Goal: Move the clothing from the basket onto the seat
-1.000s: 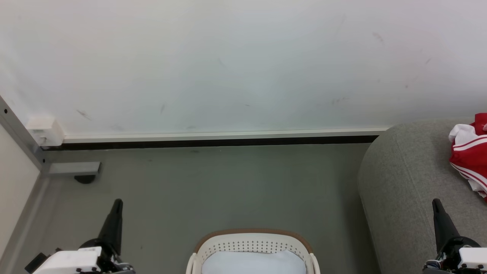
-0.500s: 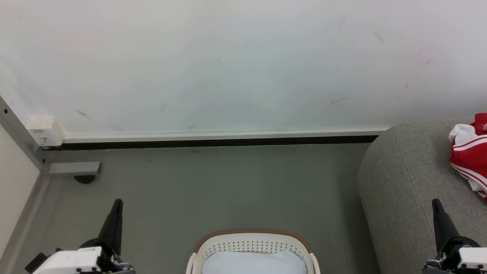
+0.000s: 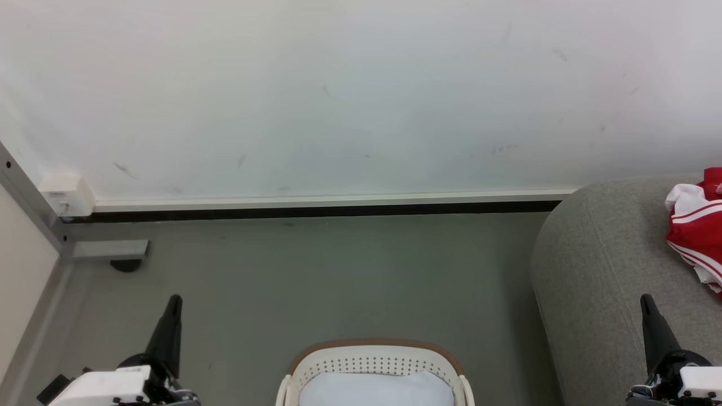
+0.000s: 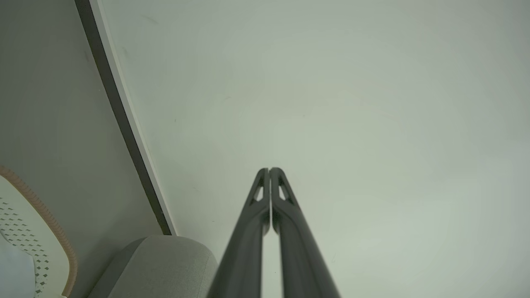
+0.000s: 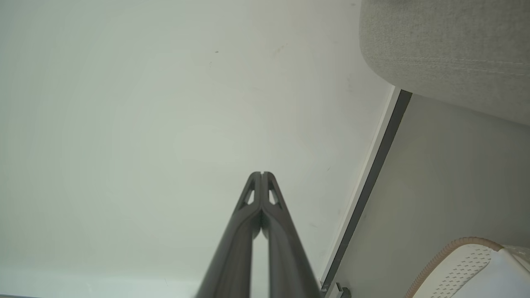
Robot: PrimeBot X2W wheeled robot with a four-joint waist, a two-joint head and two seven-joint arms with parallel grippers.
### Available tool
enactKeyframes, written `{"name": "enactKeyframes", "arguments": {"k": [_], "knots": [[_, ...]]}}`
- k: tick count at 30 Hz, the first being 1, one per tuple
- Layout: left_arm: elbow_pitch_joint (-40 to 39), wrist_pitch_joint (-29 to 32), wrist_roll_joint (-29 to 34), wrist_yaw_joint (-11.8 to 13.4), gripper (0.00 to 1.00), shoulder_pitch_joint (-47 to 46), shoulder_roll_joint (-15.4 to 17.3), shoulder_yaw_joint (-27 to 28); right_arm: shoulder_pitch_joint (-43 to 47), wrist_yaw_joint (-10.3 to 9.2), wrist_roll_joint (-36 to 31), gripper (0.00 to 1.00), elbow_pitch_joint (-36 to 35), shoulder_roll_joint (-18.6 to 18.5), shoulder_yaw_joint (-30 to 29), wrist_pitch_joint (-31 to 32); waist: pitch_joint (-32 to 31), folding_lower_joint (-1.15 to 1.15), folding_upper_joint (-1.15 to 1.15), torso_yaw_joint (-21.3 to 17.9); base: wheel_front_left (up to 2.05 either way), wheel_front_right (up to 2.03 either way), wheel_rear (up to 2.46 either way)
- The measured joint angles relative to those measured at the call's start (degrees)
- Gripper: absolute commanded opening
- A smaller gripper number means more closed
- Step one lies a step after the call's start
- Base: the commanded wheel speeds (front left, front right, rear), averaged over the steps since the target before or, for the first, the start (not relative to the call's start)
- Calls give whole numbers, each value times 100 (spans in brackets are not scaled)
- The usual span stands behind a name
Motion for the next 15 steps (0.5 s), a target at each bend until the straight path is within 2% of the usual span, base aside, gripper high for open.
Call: {"name": "enactKeyframes", "arguments": {"k": [15], "knots": [[-1, 0, 0, 0, 0, -1, 0, 0, 0, 0, 18, 0, -1, -12, 29, -16, 0, 0, 0, 0, 0, 0, 0]]}}
